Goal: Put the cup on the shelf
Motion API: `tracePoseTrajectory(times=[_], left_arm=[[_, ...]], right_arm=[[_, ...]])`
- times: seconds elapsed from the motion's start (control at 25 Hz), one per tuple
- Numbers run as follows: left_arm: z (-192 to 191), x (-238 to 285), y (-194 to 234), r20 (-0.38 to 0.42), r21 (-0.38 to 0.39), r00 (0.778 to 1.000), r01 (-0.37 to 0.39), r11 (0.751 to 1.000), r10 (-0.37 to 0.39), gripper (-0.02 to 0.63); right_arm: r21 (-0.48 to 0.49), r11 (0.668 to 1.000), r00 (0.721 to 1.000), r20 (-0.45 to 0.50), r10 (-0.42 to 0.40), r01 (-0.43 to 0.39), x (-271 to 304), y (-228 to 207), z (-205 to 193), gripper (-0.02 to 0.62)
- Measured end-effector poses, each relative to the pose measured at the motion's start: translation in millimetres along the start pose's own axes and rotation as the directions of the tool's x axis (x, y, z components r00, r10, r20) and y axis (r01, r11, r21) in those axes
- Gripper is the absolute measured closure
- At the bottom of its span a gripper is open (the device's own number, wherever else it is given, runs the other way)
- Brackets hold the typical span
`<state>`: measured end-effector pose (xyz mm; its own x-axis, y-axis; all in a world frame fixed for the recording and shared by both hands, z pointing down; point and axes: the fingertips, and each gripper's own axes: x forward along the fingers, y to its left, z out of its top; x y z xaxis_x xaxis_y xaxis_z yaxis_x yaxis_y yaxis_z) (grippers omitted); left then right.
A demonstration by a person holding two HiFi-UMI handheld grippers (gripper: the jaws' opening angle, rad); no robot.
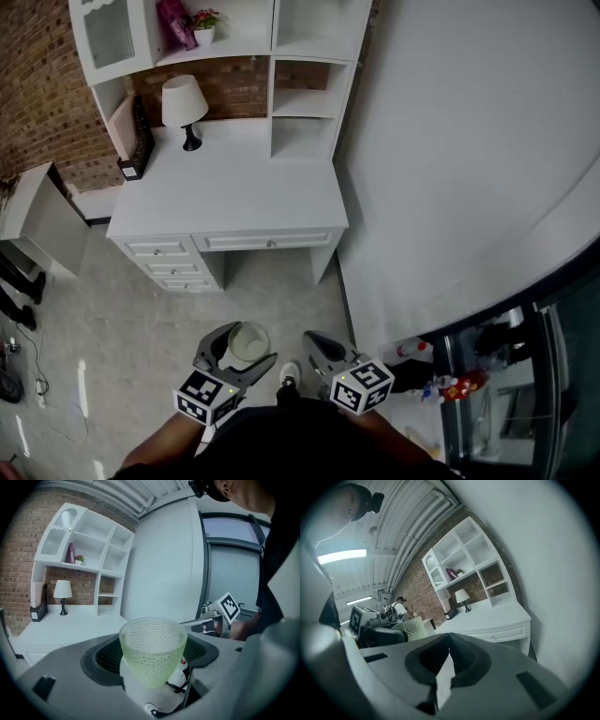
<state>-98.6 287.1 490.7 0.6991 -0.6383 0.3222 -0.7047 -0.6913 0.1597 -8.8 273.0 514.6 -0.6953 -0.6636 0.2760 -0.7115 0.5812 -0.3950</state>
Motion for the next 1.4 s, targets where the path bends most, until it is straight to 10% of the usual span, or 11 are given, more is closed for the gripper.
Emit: tracePoseTrajectory(times=[1.4], left_arm=[[73,163,68,-0.006,0.020,1.000,0.019,1.000,-0.019,0.222]], right_arm=[[-0.027,0.999,0.999,0.015,0.036,-0.035,71,-140,90,0.591]])
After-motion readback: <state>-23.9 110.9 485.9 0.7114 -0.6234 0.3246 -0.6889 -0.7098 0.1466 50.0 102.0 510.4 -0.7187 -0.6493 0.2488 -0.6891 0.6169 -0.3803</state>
